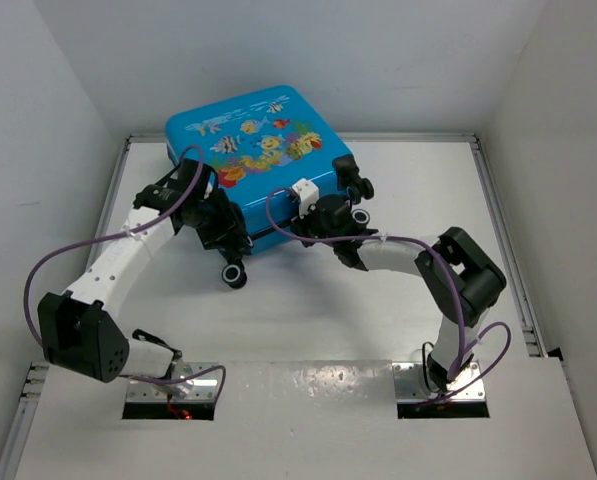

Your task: Pack the luggage

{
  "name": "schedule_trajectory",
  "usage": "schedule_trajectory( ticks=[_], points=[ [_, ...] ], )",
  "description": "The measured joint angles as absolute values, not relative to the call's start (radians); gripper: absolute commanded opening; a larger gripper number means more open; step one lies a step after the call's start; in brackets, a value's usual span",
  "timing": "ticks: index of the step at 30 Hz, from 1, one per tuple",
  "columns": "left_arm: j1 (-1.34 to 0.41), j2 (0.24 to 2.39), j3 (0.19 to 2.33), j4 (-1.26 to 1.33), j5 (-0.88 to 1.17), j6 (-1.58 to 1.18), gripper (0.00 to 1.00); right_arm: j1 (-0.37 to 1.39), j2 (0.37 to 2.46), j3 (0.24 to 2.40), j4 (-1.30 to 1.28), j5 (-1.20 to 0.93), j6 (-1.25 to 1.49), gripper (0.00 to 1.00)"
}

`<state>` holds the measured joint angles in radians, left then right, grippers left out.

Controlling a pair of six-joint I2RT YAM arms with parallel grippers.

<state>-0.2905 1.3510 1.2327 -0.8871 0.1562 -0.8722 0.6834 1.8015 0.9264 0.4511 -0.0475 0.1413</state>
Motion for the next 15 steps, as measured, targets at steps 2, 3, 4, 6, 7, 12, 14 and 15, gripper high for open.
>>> schedule_trajectory(
  ticks=[2, 3, 4, 6, 7, 12, 14, 15],
  points=[
    [-0.271, 1.351, 1.233, -0.889, 0.165, -0.868, 0.00, 0.683, 1.801, 0.921, 0.456, -0.039, 0.148, 0.00],
    [-0.259, 1.351, 1.232, -0.889, 0.175, -0.866, 0.00, 0.682, 1.798, 0.916, 0.463, -0.033, 0.152, 0.00],
    [-0.241, 1.351, 1.229, -0.891, 0.195, -0.861, 0.00, 0.683, 1.794, 0.905, 0.471, -0.029, 0.160, 0.00],
    [-0.208, 1.350, 1.221, -0.890, 0.226, -0.851, 0.00, 0.680, 1.781, 0.889, 0.479, -0.027, 0.171, 0.00],
    [-0.192, 1.350, 1.219, -0.891, 0.243, -0.847, 0.00, 0.675, 1.771, 0.877, 0.484, -0.025, 0.177, 0.00],
    [-0.108, 1.339, 1.208, -0.898, 0.275, -0.810, 0.00, 0.582, 1.688, 0.801, 0.482, 0.002, 0.198, 0.00],
    [-0.088, 1.328, 1.202, -0.888, 0.296, -0.799, 0.00, 0.548, 1.674, 0.784, 0.475, -0.007, 0.200, 0.00],
    [-0.086, 1.327, 1.202, -0.888, 0.299, -0.797, 0.00, 0.545, 1.673, 0.778, 0.472, -0.007, 0.200, 0.00]
  ],
)
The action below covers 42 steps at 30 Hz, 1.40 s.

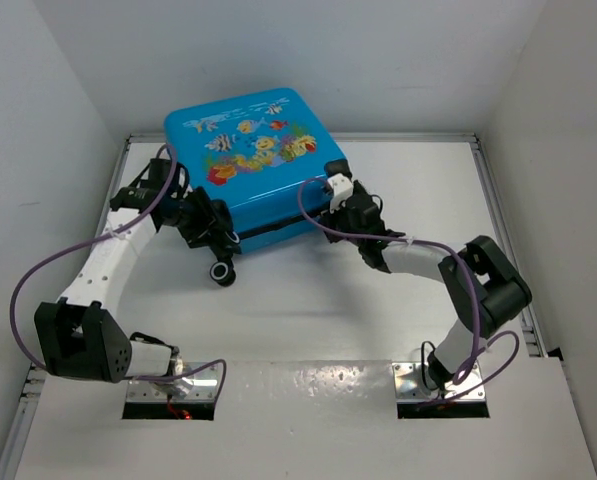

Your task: Pack the luggage

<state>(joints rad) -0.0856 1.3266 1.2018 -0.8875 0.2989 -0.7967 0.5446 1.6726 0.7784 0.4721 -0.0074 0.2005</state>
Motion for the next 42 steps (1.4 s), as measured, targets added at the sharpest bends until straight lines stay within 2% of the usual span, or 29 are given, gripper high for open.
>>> schedule_trajectory(
  ticks=[13, 18, 23, 33, 42],
  points=[
    [0.055, 1.337, 1.200, -0.854, 0.406, -0.757, 0.00, 0.432, 1.627, 0.746, 0.500, -0.102, 0.228, 0.00],
    [0.119, 1.364, 1.213, -0.837, 0.404, -0.710, 0.00, 0.324, 1.661, 0.776, 0.526, -0.163, 0.271, 0.00],
    [0.186, 1.407, 1.249, -0.859, 0.381, -0.635, 0.00, 0.295, 1.756, 0.863, 0.541, -0.202, 0.264, 0.00],
    [0.199, 1.465, 1.286, -0.811, 0.355, -0.537, 0.00, 0.278, 1.909, 1.023, 0.554, -0.274, 0.189, 0.00],
    [0.207, 1.537, 1.343, -0.838, 0.318, -0.445, 0.00, 0.270, 2.096, 1.291, 0.545, -0.256, 0.150, 0.00]
  ],
)
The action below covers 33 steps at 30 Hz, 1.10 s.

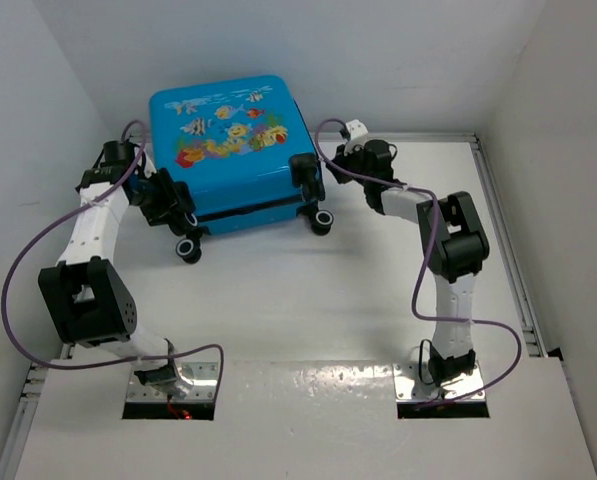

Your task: Pack the luggage

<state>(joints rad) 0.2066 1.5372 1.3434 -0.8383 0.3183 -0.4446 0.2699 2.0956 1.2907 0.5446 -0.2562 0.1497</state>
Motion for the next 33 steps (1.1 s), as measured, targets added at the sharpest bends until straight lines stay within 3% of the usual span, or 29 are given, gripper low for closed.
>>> schedule_trajectory(
  ticks=[19, 20, 21, 22, 23, 24, 26, 27, 28, 33],
  points=[
    [0.255, 1.630, 1.427, -0.842, 0.310, -0.277, 0.00, 0.272, 2.713, 2.160, 0.507, -0.287, 0.229, 0.00],
    [0.255, 1.627, 1.423, -0.829, 0.310, -0.273, 0.03, 0.273, 2.718, 2.163, 0.509, -0.287, 0.230, 0.08],
    [0.255, 1.624, 1.420, -0.814, 0.314, -0.269, 0.17, 0.275, 2.722, 2.163, 0.513, -0.284, 0.236, 0.17],
    [0.257, 1.623, 1.419, -0.810, 0.325, -0.259, 0.34, 0.278, 2.724, 2.163, 0.518, -0.269, 0.239, 0.24],
    [0.261, 1.619, 1.414, -0.805, 0.337, -0.250, 0.59, 0.281, 2.724, 2.158, 0.527, -0.250, 0.245, 0.31],
    [0.266, 1.610, 1.402, -0.792, 0.344, -0.237, 0.68, 0.281, 2.715, 2.130, 0.550, -0.223, 0.258, 0.43],
    [0.282, 1.596, 1.364, -0.749, 0.366, -0.193, 0.85, 0.273, 2.658, 2.004, 0.572, -0.204, 0.280, 0.52],
    [0.289, 1.594, 1.344, -0.730, 0.378, -0.172, 0.99, 0.265, 2.619, 1.922, 0.579, -0.200, 0.293, 0.56],
    [0.300, 1.591, 1.319, -0.703, 0.395, -0.147, 1.00, 0.255, 2.587, 1.854, 0.577, -0.203, 0.313, 0.60],
    [0.326, 1.486, 1.196, -0.537, 0.539, -0.085, 1.00, 0.189, 2.446, 1.663, 0.491, -0.287, 0.449, 0.57]
  ],
)
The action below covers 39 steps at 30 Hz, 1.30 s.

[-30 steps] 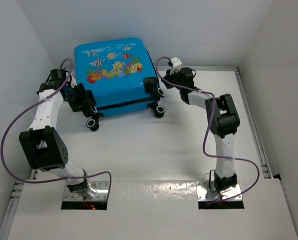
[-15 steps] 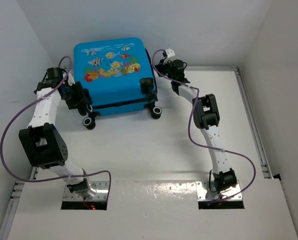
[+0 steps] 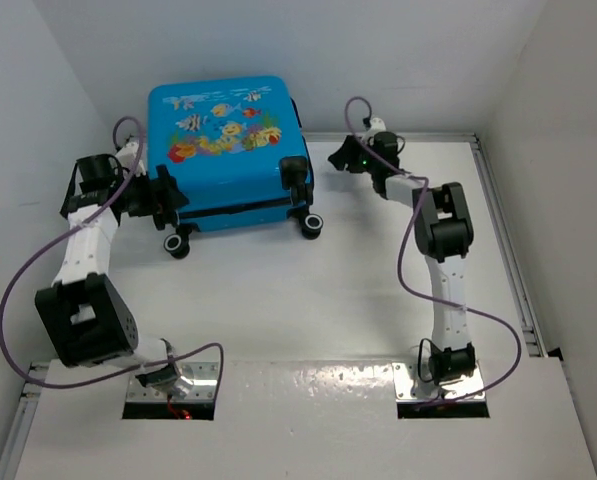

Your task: Pack the luggage

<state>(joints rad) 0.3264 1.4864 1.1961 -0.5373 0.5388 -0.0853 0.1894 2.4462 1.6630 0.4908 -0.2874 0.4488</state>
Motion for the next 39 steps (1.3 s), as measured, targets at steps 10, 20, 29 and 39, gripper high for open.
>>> schedule_trajectory(
  ticks=[10, 20, 29, 39],
  points=[
    [0.474, 1.063, 1.082, -0.347, 0.681, -0.198, 0.97, 0.128, 2.250, 1.549, 0.359, -0.510, 0.755, 0.48],
    [0.604, 1.506, 1.441, -0.216, 0.547, -0.399, 0.81, 0.146, 2.455, 1.729, 0.212, -0.543, 0.915, 0.43],
    [0.472, 2.203, 1.785, -0.258, 0.463, -0.368, 0.81, 0.118, 2.477, 1.806, 0.145, -0.554, 0.829, 0.32],
    [0.351, 2.558, 2.160, -0.192, 0.424, -0.337, 0.91, 0.085, 2.538, 1.940, 0.094, -0.613, 0.759, 0.31]
  ],
)
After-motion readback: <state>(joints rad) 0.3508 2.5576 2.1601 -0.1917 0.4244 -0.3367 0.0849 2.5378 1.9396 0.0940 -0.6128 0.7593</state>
